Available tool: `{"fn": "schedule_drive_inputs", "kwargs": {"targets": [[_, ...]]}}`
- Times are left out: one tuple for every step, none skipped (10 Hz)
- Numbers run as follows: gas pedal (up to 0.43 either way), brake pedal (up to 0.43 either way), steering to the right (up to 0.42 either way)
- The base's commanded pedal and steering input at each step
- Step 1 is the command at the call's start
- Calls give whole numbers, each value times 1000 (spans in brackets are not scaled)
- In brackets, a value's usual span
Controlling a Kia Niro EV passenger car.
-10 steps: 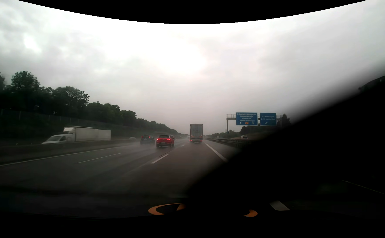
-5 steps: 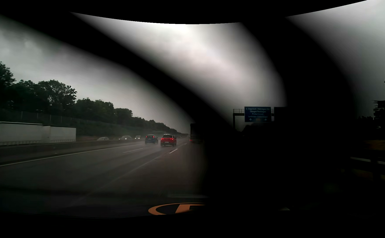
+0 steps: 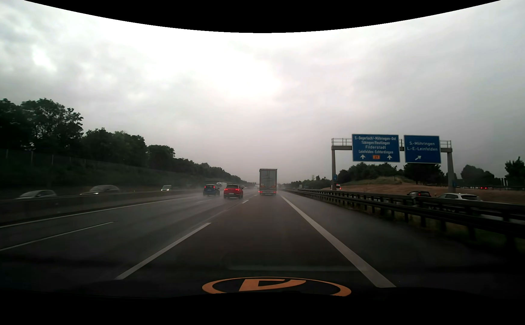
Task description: Follow the waypoints while adhering to traffic rules and regulations
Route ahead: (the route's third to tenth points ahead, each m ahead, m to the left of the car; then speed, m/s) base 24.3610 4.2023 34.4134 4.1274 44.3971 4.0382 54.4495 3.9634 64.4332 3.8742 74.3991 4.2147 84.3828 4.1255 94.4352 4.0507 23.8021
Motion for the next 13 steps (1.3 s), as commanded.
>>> {"fn": "schedule_drive_inputs", "kwargs": {"targets": [[157,0,-2],[150,0,-3],[150,0,-3],[130,0,-3],[130,0,-3],[130,0,-4],[130,0,-4],[110,0,-4],[87,0,-4],[67,0,-4],[0,0,-3],[0,0,-3],[0,0,-3]]}}
